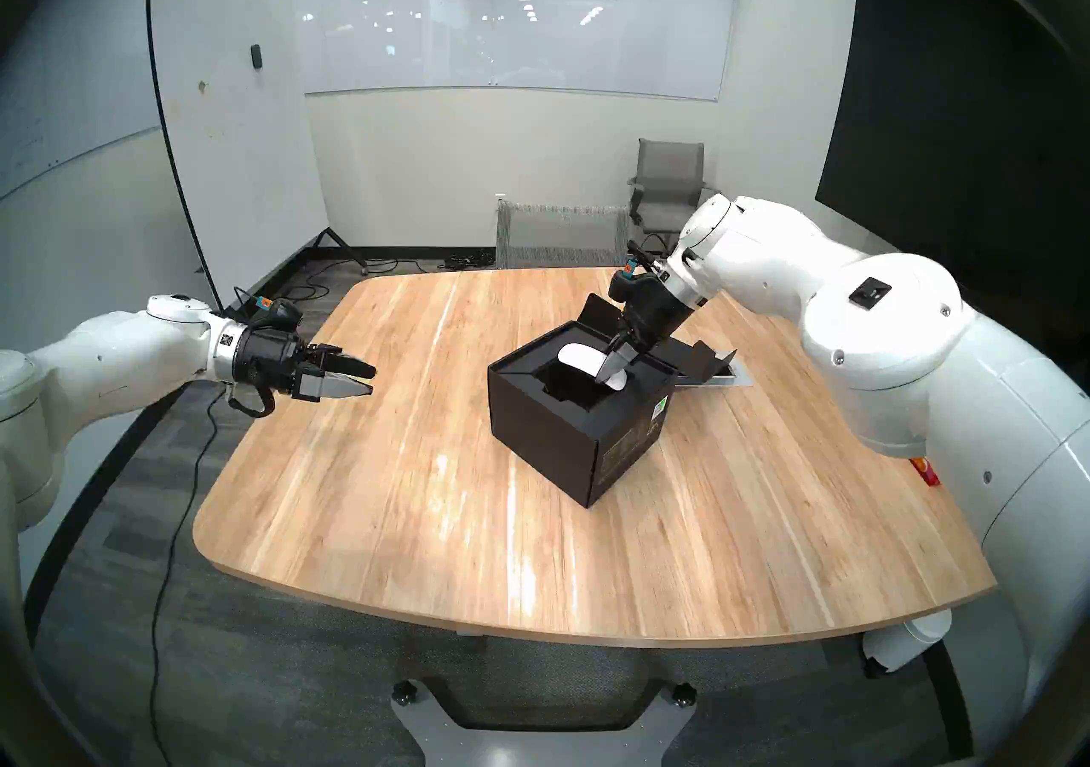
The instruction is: Open the box and place the mouse inside
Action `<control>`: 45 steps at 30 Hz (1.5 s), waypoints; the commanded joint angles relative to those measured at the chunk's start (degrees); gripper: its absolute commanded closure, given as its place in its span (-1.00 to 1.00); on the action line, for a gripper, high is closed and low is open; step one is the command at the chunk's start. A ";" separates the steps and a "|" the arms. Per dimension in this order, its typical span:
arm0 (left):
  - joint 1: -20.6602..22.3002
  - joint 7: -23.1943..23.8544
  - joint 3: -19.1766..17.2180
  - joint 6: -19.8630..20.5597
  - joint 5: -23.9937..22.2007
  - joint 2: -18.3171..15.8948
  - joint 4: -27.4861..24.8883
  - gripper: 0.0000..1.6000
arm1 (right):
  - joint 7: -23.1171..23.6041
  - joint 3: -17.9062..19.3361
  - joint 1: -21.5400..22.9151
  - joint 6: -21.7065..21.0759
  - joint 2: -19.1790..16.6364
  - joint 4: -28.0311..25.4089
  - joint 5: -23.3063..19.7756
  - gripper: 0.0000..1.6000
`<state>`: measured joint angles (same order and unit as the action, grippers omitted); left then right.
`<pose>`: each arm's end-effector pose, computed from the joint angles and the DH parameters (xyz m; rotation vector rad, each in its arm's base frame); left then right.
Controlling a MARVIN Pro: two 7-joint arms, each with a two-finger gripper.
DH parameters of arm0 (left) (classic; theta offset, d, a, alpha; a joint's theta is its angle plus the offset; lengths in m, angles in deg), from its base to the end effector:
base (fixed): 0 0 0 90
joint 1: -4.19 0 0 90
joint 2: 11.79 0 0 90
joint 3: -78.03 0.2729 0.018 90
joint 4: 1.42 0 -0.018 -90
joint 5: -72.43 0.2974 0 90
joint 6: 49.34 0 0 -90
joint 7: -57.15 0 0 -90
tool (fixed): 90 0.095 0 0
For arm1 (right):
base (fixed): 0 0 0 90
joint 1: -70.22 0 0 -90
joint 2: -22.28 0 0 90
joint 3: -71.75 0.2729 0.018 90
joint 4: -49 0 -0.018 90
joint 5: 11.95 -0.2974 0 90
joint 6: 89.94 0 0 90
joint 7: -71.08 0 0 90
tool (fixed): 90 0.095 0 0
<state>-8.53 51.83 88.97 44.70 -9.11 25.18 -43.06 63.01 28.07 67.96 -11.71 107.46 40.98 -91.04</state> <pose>0.4606 0.1984 -0.1727 1.7982 -0.9555 0.8885 0.5703 0.0349 -0.1302 -2.1020 -1.5935 -0.5006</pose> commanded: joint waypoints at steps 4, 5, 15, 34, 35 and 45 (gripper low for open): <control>1.00 0.32 -0.51 0.14 -0.43 -0.12 -0.12 -1.00 | 0.36 -0.20 0.29 -0.60 0.28 1.04 0.29 1.00; 1.00 0.32 -0.51 0.14 -0.43 -0.12 -0.12 -1.00 | 0.32 -0.18 0.25 -0.61 0.31 1.09 0.29 1.00; 0.99 0.32 -0.51 0.14 -0.43 -0.11 -0.12 -1.00 | 0.32 -0.10 0.16 -0.49 0.36 1.31 0.37 0.19; 0.98 0.32 -0.54 0.13 -0.40 -0.11 -0.10 -1.00 | 0.52 0.10 1.72 -0.02 0.60 1.54 0.54 0.04; 0.98 0.32 -0.54 0.13 -0.40 -0.11 -0.10 -1.00 | 0.56 0.10 1.81 0.02 0.63 1.54 0.56 0.03; 0.97 0.32 -0.54 0.13 -0.40 -0.11 -0.10 -1.00 | 0.72 0.18 2.60 0.36 0.81 1.55 0.74 -1.00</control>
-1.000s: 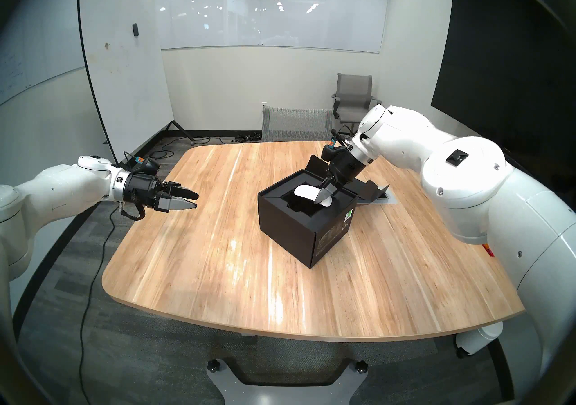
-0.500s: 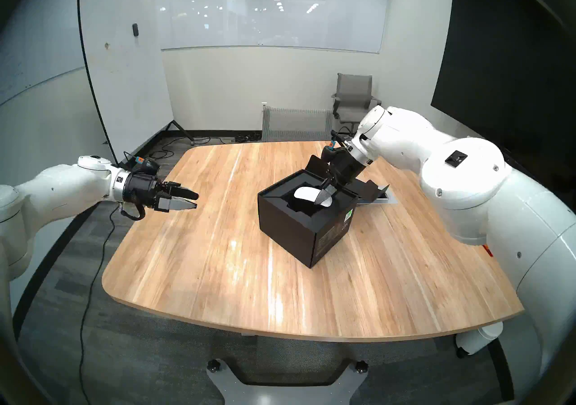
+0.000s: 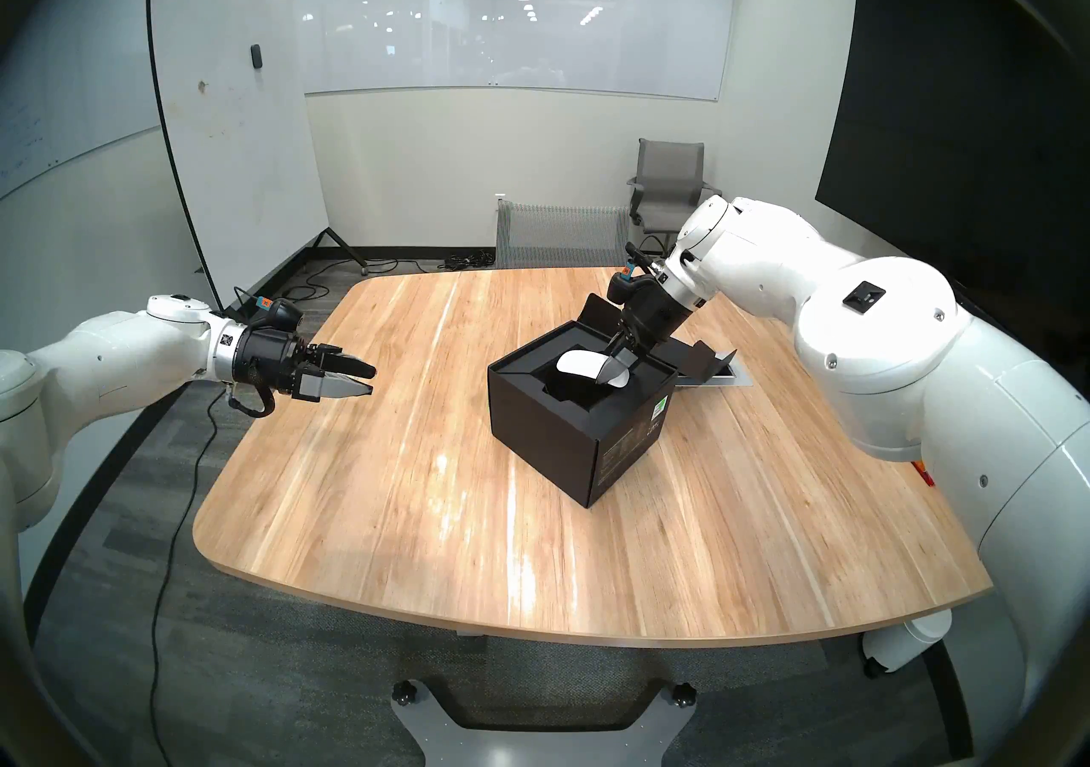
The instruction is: Open the box and place the mouse inside
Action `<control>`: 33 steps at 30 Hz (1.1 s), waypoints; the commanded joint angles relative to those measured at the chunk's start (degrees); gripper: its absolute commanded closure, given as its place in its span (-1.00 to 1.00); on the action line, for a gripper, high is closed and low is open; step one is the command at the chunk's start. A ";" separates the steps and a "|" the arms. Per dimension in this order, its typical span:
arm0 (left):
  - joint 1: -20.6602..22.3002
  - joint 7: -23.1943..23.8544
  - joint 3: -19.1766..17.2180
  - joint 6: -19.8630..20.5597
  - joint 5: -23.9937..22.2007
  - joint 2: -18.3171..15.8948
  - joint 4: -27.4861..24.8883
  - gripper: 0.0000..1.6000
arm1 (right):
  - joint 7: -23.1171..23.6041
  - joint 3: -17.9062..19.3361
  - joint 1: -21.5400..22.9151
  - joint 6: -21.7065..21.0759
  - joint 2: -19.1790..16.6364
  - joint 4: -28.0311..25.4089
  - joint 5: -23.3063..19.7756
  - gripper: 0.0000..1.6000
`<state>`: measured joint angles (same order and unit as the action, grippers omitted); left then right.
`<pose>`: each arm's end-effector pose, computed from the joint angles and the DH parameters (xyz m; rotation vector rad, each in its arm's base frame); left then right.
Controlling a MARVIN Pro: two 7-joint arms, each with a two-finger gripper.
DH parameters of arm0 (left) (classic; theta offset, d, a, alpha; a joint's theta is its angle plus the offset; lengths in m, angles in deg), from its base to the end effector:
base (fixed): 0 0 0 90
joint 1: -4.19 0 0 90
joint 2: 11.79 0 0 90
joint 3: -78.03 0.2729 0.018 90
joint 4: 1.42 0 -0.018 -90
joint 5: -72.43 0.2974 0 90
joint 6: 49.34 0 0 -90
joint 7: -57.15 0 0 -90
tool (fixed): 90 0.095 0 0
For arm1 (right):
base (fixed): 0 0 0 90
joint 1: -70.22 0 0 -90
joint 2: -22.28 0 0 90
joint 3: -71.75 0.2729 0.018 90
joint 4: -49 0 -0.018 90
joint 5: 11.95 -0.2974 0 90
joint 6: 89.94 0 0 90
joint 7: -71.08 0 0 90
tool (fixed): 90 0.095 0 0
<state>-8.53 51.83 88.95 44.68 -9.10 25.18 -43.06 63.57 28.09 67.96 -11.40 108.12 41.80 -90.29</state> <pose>0.4606 0.1984 -0.1726 1.7980 -0.9559 0.8890 0.5704 0.0376 -0.1278 -2.0986 -1.6144 -0.4954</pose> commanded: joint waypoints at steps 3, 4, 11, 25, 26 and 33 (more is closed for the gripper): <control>0.98 0.32 -0.52 0.14 -0.42 -0.11 -0.11 -1.00 | 0.08 0.22 2.60 0.24 0.15 0.75 -0.04 -1.00; 0.98 0.32 -0.52 0.14 -0.42 -0.11 -0.11 -1.00 | 0.04 0.25 2.60 0.31 0.15 0.76 -0.06 -1.00; 0.99 0.32 -0.50 0.15 -0.44 -0.11 -0.11 -1.00 | -0.11 0.46 2.66 0.59 0.11 0.79 -0.06 -1.00; 0.99 0.32 -0.51 0.15 -0.43 -0.11 -0.11 -1.00 | 2.51 0.07 4.17 -0.94 -0.23 0.59 0.62 -1.00; 0.99 0.32 -0.51 0.15 -0.43 -0.11 -0.11 -1.00 | 2.51 0.07 4.25 -1.11 -0.27 0.58 0.65 -1.00; 0.97 0.32 -0.54 0.12 -0.39 -0.10 -0.08 -1.00 | 2.51 -0.10 5.20 -2.51 -1.24 0.16 0.99 -1.00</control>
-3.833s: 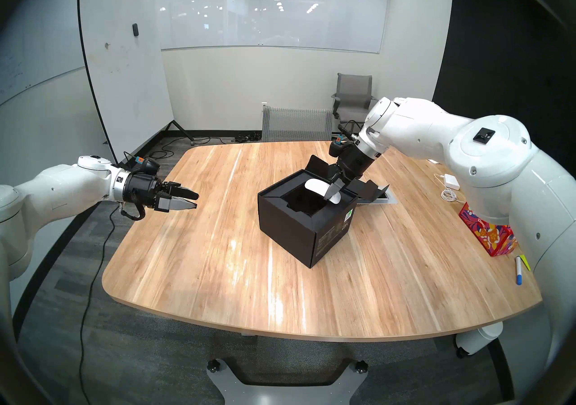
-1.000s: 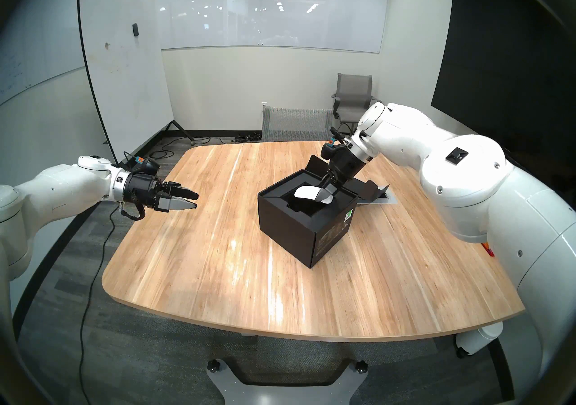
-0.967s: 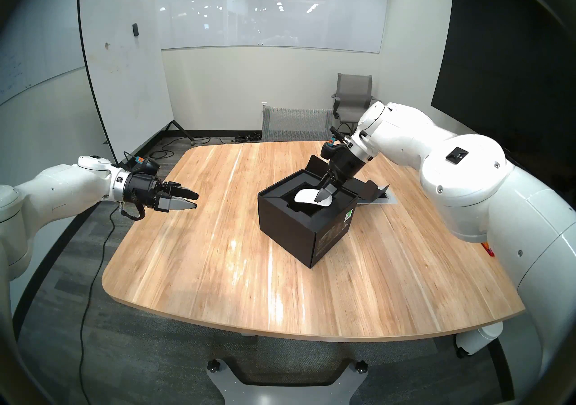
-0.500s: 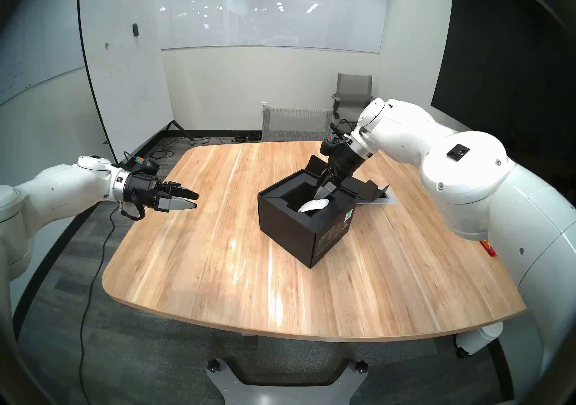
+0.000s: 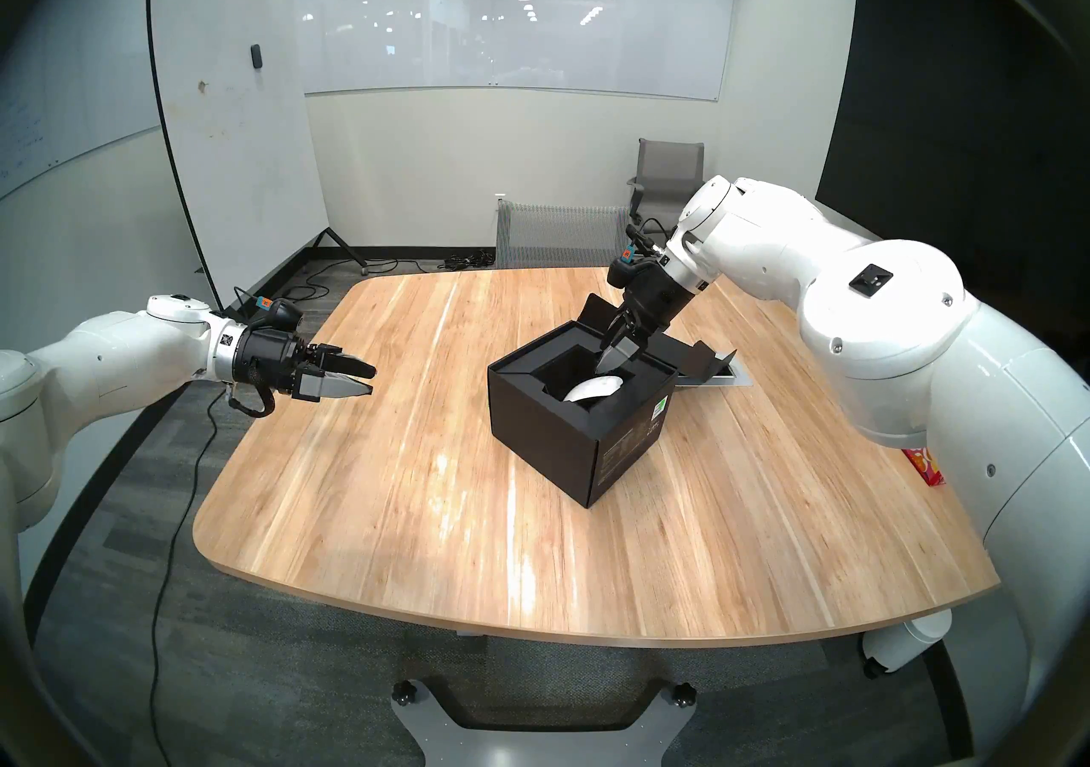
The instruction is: Open the box and place the mouse inside
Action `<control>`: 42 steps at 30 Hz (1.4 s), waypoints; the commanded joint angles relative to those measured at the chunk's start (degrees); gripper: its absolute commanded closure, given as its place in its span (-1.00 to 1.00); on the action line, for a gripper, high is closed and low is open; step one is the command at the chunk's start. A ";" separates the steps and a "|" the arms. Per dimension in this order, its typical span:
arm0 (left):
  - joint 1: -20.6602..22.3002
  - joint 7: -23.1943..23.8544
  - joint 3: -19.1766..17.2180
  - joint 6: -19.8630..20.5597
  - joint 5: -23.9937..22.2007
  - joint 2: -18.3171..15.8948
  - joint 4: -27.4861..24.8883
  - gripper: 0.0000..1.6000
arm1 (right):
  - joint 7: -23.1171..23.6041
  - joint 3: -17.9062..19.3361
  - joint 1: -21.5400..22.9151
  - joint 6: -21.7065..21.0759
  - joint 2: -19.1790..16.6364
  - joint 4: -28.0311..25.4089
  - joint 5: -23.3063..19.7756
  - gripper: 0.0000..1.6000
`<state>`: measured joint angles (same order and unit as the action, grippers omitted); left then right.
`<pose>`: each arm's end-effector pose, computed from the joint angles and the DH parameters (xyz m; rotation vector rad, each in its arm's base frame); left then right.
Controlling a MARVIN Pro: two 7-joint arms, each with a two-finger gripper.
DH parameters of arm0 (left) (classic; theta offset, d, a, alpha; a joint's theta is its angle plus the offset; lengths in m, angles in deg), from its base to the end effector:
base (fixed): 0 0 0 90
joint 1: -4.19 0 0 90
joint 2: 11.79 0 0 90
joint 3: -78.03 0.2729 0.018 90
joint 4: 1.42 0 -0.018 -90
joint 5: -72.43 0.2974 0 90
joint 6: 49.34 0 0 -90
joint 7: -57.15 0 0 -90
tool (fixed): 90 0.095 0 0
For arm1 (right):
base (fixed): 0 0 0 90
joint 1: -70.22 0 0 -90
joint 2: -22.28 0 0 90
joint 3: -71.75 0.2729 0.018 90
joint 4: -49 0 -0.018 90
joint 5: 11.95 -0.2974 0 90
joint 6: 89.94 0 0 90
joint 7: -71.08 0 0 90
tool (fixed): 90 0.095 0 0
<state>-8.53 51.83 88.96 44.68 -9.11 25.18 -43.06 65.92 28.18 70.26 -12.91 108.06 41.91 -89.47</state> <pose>0.4606 0.1984 -0.1726 1.7980 -0.9558 0.8890 0.5714 0.0362 -0.1048 -2.1024 -1.6129 -0.4851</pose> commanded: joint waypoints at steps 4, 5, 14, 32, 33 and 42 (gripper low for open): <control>0.96 0.32 -0.54 0.11 -0.37 -0.17 -0.24 -1.00 | 0.16 -0.03 3.31 -1.72 -1.96 -0.56 0.05 -1.00; 0.96 0.32 -0.55 0.10 -0.36 -0.18 -0.28 -1.00 | 0.16 0.03 3.38 -1.89 -2.23 -0.73 -0.01 -1.00; 0.93 0.32 -0.54 0.04 -0.30 -0.32 -0.62 -1.00 | 0.16 1.30 3.86 -2.68 -3.99 -4.10 -0.91 -1.00; 0.85 0.32 -0.52 -0.05 -0.17 -0.67 -1.34 -1.00 | 0.16 2.06 5.17 -5.42 -8.53 -12.02 -0.83 -1.00; 0.84 0.32 -0.52 -0.05 -0.16 -0.69 -1.36 -1.00 | 0.16 2.07 5.35 -5.54 -8.73 -12.37 -0.81 -1.00; 0.82 0.32 -0.51 -0.09 -0.13 -0.85 -1.64 -1.00 | 0.16 2.18 7.49 -6.47 -10.44 -15.98 -0.60 -1.00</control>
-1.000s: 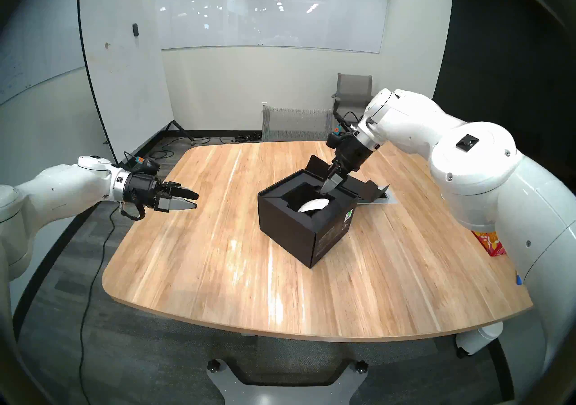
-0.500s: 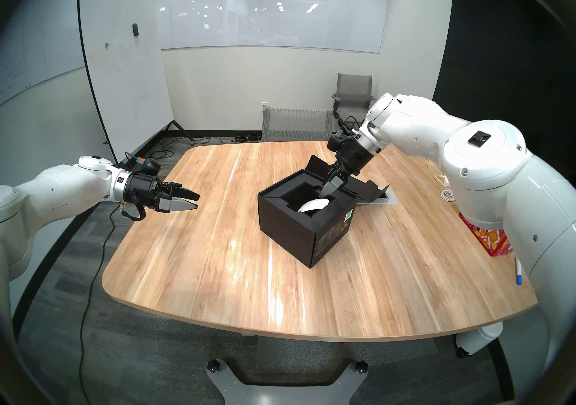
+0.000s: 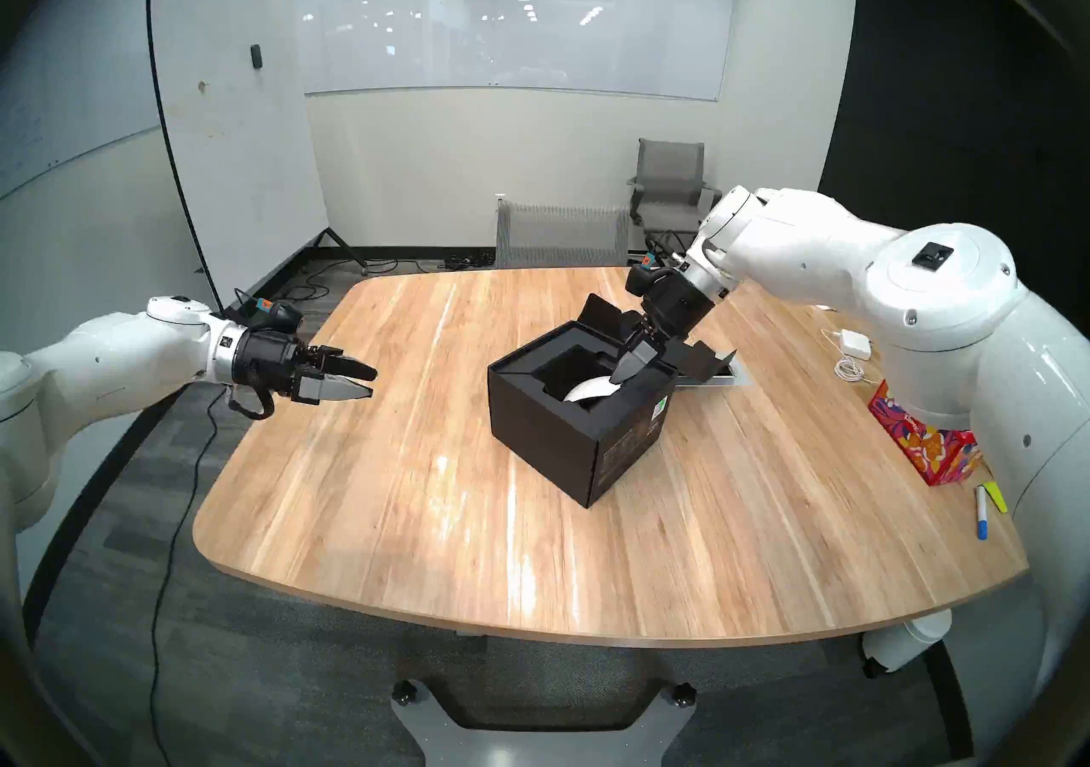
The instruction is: Open the box and place the mouse inside
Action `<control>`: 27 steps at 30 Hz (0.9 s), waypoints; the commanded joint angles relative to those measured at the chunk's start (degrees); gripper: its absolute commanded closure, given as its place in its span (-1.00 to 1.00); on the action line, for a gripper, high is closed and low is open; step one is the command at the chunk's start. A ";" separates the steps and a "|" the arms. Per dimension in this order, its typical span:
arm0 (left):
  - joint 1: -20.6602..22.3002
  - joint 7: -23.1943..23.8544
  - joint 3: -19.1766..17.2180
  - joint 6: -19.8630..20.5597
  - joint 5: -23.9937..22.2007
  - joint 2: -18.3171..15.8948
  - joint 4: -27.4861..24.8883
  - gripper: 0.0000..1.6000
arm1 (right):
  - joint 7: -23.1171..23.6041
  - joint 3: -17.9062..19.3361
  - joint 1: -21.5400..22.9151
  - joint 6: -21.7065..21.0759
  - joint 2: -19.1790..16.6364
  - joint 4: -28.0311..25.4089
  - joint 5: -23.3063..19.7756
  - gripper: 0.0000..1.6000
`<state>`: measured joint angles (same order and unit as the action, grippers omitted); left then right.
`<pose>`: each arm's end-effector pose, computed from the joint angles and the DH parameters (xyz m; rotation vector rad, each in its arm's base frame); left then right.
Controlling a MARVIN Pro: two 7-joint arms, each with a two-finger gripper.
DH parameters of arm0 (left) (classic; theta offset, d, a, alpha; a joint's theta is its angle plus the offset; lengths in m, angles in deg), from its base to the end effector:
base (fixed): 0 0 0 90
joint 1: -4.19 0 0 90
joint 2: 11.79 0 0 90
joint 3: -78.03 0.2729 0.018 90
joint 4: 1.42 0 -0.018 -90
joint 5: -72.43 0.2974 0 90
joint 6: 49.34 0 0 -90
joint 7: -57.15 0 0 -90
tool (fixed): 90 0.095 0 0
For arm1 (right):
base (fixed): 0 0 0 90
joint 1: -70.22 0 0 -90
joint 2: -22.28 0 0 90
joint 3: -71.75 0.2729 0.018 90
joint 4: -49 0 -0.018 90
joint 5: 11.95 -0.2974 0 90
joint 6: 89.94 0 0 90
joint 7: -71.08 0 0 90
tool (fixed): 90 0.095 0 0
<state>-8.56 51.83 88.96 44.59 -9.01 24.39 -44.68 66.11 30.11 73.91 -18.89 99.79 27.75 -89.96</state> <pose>0.4571 0.1963 -0.1732 1.7855 -0.9621 0.8797 0.5551 0.0150 -0.1125 -2.0846 -1.4523 -0.3581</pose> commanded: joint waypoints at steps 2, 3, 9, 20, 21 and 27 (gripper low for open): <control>0.84 0.32 -0.51 0.00 -0.23 -0.07 -0.05 -1.00 | -0.03 0.27 4.37 -0.70 -2.53 -2.65 -0.06 -1.00; 0.84 0.32 -0.50 -0.01 -0.23 -0.10 -0.10 -1.00 | -0.03 0.27 4.89 -0.91 -2.92 -3.53 0.00 -1.00; 0.83 0.32 -0.49 -0.03 -0.21 -0.20 -0.26 -1.00 | -0.03 0.33 6.58 -1.62 -4.17 -6.77 0.12 -1.00; 0.82 0.32 -0.49 -0.08 -0.19 -0.34 -0.49 -1.00 | -0.03 0.15 9.07 -3.21 -6.51 -12.74 0.40 -1.00; 0.82 0.31 -0.49 -0.08 -0.19 -0.36 -0.53 -1.00 | -0.16 0.15 9.40 -3.39 -6.83 -13.53 0.43 -1.00; 0.82 0.29 -0.49 -0.10 -0.17 -0.43 -0.67 -1.00 | -1.43 -0.07 10.98 -4.72 -8.48 -17.42 0.73 -1.00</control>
<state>-8.58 51.83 88.97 44.47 -8.96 23.95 -45.40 64.08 30.17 80.71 -22.47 93.93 13.47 -89.49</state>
